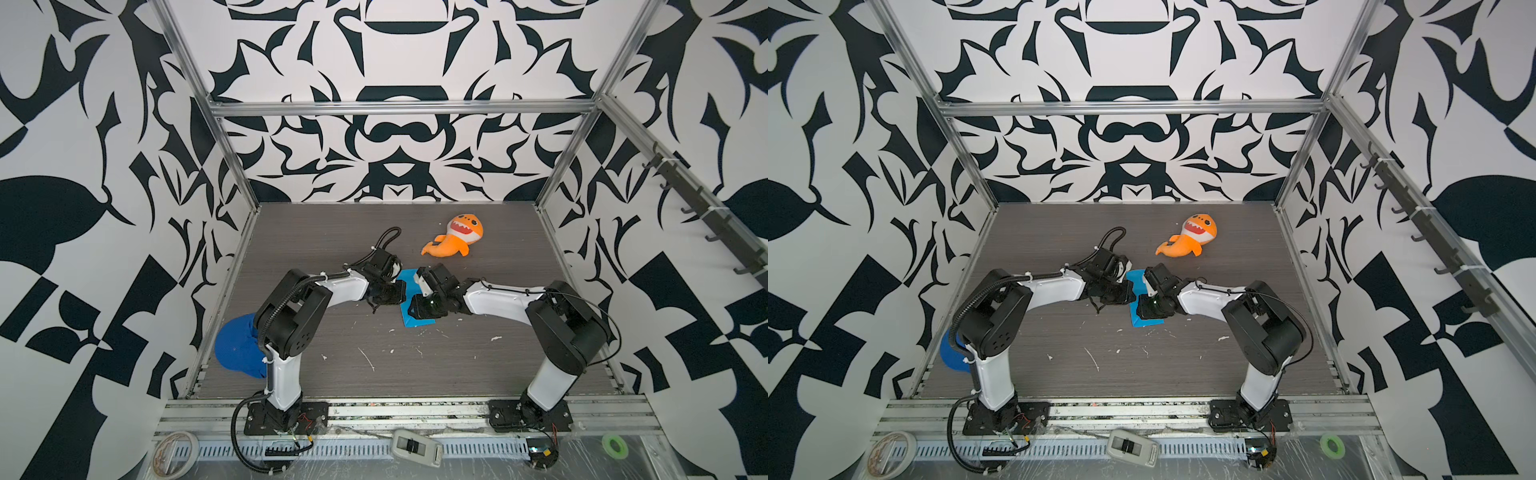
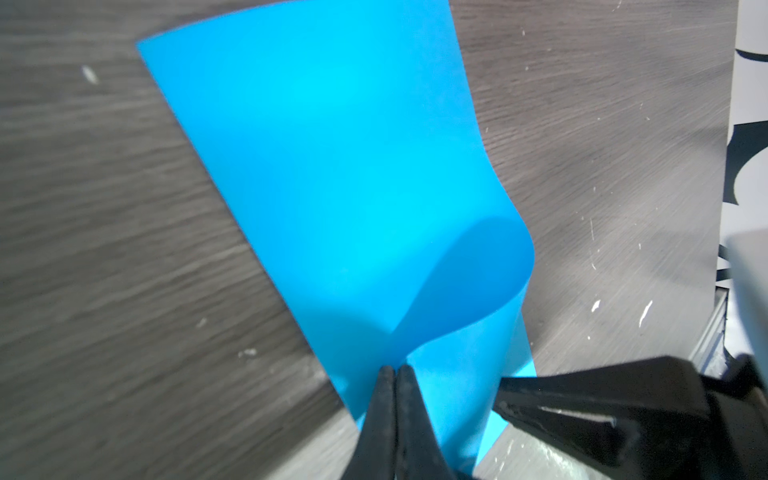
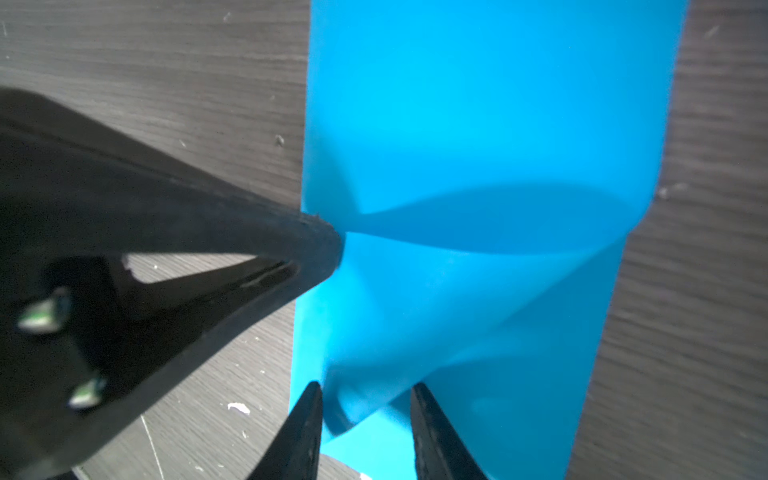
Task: Fold a paper plane with a square sheet of paper (pick it up from the middle)
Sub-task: 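Hold the creased blue sheet with both grippers pinching the fold side by side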
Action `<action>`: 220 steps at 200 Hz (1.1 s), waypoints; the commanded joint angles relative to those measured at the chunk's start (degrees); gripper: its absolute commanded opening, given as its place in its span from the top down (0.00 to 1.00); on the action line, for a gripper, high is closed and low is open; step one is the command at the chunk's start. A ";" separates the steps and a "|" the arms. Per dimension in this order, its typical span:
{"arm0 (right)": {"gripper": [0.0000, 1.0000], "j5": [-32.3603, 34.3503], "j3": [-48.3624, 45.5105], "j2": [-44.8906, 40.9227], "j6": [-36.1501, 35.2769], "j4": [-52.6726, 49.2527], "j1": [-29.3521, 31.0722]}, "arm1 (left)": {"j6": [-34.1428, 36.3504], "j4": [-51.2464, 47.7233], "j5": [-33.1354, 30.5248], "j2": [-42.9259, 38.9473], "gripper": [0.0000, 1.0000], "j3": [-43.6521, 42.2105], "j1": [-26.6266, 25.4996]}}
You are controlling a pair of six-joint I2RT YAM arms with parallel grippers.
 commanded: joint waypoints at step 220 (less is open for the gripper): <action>0.69 16.09 -0.98 12.97 7.71 -17.09 2.70 | 0.78 -3.23 -4.49 4.74 0.97 2.77 0.01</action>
